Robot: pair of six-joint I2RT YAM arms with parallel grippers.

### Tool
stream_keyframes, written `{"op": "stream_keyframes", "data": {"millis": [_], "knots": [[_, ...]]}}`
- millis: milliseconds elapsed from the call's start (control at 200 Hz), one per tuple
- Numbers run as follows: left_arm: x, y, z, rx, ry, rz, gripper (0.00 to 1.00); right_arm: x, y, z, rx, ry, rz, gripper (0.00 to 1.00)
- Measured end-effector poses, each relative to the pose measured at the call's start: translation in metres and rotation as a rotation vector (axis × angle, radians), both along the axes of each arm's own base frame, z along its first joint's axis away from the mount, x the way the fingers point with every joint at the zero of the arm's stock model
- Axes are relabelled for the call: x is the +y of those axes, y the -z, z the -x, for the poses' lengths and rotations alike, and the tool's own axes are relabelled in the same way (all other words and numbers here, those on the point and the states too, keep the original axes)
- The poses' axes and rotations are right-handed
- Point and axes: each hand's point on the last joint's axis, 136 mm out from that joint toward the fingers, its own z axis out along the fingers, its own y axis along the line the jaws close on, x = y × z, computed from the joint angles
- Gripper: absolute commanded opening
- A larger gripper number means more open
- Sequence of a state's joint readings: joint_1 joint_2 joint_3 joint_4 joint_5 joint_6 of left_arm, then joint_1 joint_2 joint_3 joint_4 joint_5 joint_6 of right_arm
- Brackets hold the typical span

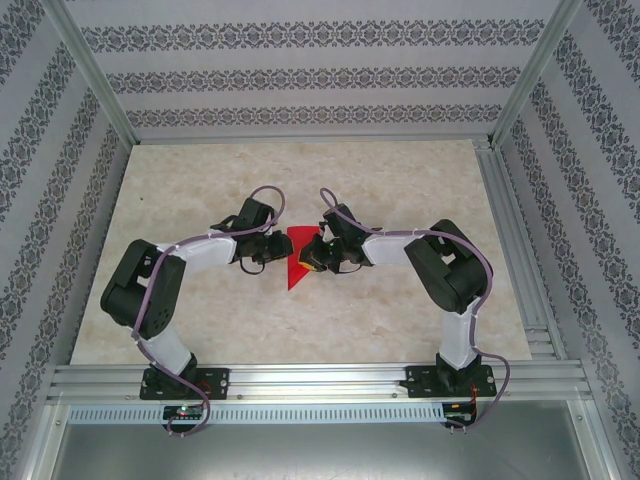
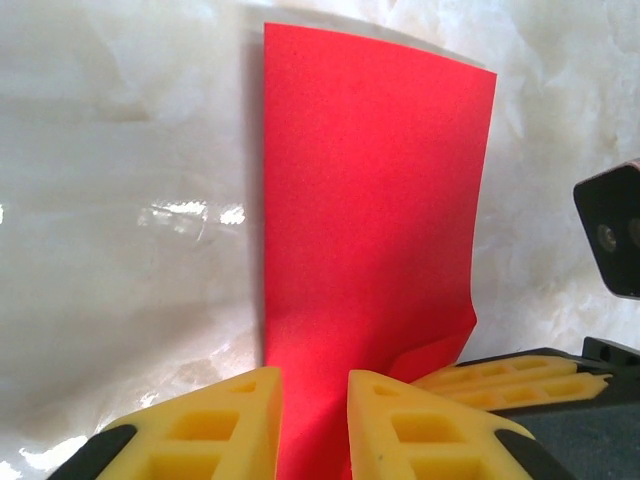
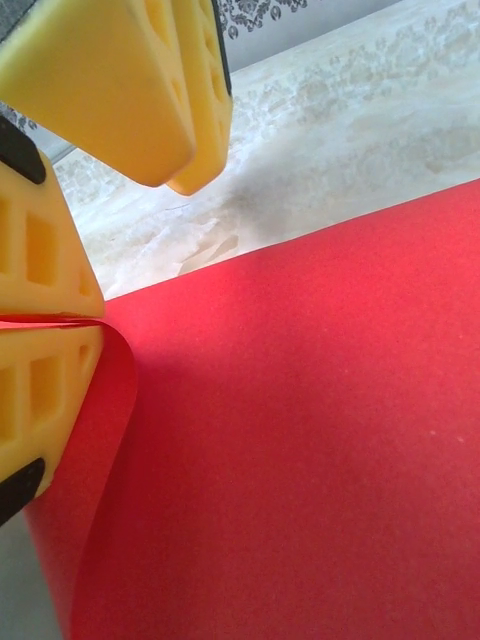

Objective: Fold a paper plane with a square sheet of paper (pick it up from the middle)
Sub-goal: Third fold the triangle at the center of the table.

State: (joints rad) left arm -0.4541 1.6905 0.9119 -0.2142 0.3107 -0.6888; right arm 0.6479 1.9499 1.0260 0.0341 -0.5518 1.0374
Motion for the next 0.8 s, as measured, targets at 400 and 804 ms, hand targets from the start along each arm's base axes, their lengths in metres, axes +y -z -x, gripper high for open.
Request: {"op": "stream_keyframes", "data": {"millis": [400,804], "knots": [[0.012,0.01,0.027,0.029,0.003,-0.009,0.26,0.002,0.001,-0.004,-0.015,0.006,-0.011,0.1],[0.006,0.017,0.046,0.062,0.05,0.045,0.26,0.002,0.005,-0.005,-0.011,0.011,-0.006,0.1]]}}
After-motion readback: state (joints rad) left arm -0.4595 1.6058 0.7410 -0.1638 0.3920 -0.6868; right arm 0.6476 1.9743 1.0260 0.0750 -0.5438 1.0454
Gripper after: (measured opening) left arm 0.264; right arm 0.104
